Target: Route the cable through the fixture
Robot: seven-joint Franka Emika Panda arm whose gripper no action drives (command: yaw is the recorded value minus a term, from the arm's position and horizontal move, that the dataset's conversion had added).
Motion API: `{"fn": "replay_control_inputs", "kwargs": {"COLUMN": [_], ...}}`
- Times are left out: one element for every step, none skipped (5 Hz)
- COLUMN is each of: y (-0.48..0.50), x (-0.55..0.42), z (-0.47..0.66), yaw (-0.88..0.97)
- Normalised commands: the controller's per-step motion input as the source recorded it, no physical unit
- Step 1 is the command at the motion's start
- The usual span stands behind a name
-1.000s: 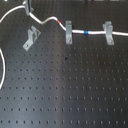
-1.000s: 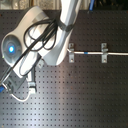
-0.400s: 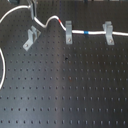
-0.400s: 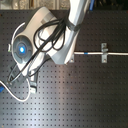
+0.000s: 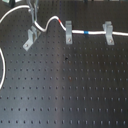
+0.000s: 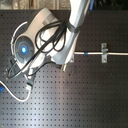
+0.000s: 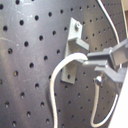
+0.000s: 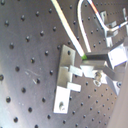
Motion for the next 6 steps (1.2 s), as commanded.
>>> {"fn": "replay_control_inputs", "kwargs": {"y": [0.022, 0.024, 0.041, 0.077, 0.111, 0.256], "x": [-0.007, -0.005, 0.008, 0.132, 0.166, 0.077], "z": [0.23, 0.23, 0.17, 0.0, -0.13, 0.0], "yaw": [0.99, 0.99, 0.97, 0.86, 0.8, 0.8]}}
